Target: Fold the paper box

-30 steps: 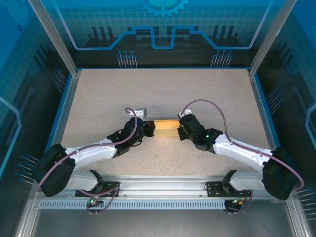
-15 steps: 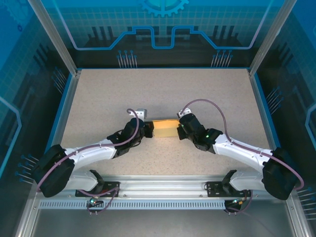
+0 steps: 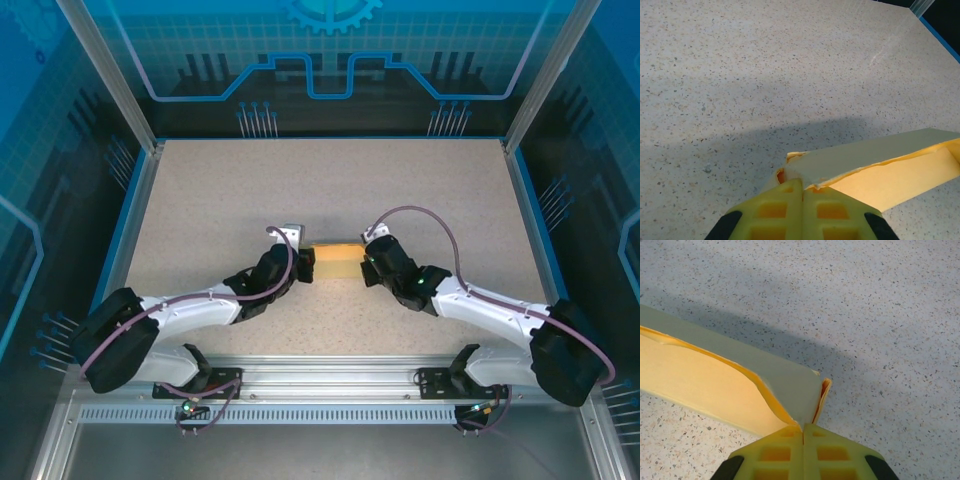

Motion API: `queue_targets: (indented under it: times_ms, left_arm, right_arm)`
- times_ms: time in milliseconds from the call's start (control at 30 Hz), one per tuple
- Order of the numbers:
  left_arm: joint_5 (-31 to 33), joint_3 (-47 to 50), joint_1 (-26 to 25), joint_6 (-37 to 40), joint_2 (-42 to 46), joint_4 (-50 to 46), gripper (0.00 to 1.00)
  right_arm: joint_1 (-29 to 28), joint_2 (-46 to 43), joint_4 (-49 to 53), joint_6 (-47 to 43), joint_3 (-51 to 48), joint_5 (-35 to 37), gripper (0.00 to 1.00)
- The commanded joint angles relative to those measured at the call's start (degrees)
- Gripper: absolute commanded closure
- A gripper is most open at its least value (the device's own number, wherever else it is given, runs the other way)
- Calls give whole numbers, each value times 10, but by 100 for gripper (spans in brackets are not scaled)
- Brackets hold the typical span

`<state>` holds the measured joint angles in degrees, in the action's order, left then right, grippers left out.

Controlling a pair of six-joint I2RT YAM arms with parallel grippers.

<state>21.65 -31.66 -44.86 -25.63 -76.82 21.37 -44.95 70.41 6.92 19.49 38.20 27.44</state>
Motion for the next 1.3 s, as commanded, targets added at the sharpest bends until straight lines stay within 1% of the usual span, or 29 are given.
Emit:
queue_targets:
  times_ms: [0,267,400,533,633,733,900,1033,1267]
  left_arm:
    - [-8,18,-6,29,-7,-32,95]
    - [-35,14,-6,49,29,-35,79]
    - [-49,15,-6,52,51,-41,66]
    - [-59,13,-5,58,69,-45,55]
    - [-66,8,-3,59,84,-47,50]
    - [-86,-1,10,47,95,-51,44]
    - [-135,-28,49,-3,88,-67,42]
    - [-169,-50,78,-45,59,-79,42]
    - [-207,-67,102,-71,9,-89,42]
  right_arm:
    - [0,-7,12,-4,-16,-1,100]
    - [-4,-4,6,-1,-18,2,100]
    - [-5,-5,7,0,-18,7,100]
    - [-6,-6,9,1,-18,9,100]
    - [-6,-6,10,1,-18,9,100]
    - [-6,-6,11,0,-16,11,100]
    - [-6,-7,10,0,-16,11,100]
    - [-7,-7,9,0,-16,12,100]
    - [-7,-7,9,-1,-17,13,100]
